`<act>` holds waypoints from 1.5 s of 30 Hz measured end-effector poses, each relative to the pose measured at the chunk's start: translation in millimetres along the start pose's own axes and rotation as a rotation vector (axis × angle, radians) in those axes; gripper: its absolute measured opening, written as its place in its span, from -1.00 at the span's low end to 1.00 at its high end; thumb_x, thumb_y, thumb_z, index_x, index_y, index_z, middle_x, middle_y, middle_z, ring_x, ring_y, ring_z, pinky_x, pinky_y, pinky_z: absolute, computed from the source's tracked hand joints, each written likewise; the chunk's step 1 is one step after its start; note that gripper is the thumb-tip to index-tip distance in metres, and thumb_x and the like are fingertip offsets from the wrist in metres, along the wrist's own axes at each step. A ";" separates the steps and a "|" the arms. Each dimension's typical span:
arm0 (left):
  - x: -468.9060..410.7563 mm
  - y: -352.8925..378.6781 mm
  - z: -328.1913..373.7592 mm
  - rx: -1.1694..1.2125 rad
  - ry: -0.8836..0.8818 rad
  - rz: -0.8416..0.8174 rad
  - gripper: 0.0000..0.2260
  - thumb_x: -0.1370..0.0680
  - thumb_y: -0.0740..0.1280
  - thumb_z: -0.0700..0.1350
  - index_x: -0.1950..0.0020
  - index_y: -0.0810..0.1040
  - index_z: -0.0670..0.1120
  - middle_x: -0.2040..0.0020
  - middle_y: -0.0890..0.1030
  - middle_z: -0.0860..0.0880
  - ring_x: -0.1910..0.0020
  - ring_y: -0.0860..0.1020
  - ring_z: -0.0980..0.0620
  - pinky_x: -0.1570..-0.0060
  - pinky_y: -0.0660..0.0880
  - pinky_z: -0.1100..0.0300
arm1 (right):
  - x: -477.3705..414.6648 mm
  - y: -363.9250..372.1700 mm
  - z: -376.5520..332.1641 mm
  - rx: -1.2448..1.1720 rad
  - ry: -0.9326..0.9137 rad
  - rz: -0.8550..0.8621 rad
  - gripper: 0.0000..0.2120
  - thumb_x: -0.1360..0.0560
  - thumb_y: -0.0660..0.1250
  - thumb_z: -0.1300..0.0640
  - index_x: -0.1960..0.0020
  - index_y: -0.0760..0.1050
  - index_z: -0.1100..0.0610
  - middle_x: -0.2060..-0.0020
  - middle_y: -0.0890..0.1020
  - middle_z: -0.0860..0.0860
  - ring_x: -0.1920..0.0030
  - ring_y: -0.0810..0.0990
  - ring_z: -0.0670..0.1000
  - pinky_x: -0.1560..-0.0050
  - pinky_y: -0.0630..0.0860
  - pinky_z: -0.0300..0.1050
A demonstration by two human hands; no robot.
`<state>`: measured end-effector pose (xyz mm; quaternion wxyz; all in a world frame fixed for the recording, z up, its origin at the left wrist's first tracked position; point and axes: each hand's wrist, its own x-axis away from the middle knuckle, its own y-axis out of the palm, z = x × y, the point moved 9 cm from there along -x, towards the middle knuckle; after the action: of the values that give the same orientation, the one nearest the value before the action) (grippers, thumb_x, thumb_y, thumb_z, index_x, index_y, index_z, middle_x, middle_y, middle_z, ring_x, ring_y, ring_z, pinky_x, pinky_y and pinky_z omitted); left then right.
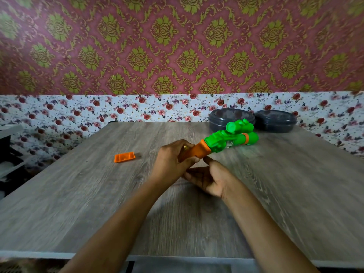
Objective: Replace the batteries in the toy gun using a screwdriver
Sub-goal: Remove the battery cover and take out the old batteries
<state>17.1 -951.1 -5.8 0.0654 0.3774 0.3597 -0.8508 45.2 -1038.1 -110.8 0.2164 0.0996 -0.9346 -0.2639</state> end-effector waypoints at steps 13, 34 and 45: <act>-1.2 -4.8 -6.8 0.033 -0.047 0.036 -0.76 -0.40 0.48 -0.04 -0.01 0.60 -0.09 0.19 0.63 0.00 0.29 0.55 0.09 0.29 0.44 0.34 | 10.0 4.9 1.9 0.063 0.037 0.007 -0.46 -0.60 0.06 -0.10 -0.16 0.41 0.40 0.21 0.57 0.29 0.45 0.65 0.10 0.48 0.59 -0.17; 1.7 -16.8 -14.8 0.051 -0.222 0.191 -0.79 -0.43 0.47 -0.09 -0.02 0.60 -0.13 0.10 0.67 -0.07 0.14 0.60 -0.01 0.12 0.55 0.08 | 15.3 28.8 11.1 -0.033 0.049 -0.115 -0.45 -0.55 0.15 -0.12 -0.22 0.40 0.37 0.22 0.59 0.20 0.20 0.60 0.09 0.28 0.63 -0.02; 3.2 -33.4 -30.3 0.061 -0.311 0.310 -0.82 -0.45 0.45 -0.07 0.01 0.59 -0.10 0.15 0.59 0.04 0.17 0.53 0.07 0.19 0.48 0.20 | 13.8 12.7 8.1 -0.056 0.024 0.046 -0.64 -0.58 0.12 0.00 0.18 0.42 0.27 0.47 0.40 0.06 0.50 0.39 -0.05 0.50 0.54 -0.24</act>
<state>20.0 -906.1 -3.1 0.2389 0.2943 0.2572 -0.8889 28.4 -1027.9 -105.4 0.2364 0.0750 -0.9263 -0.2835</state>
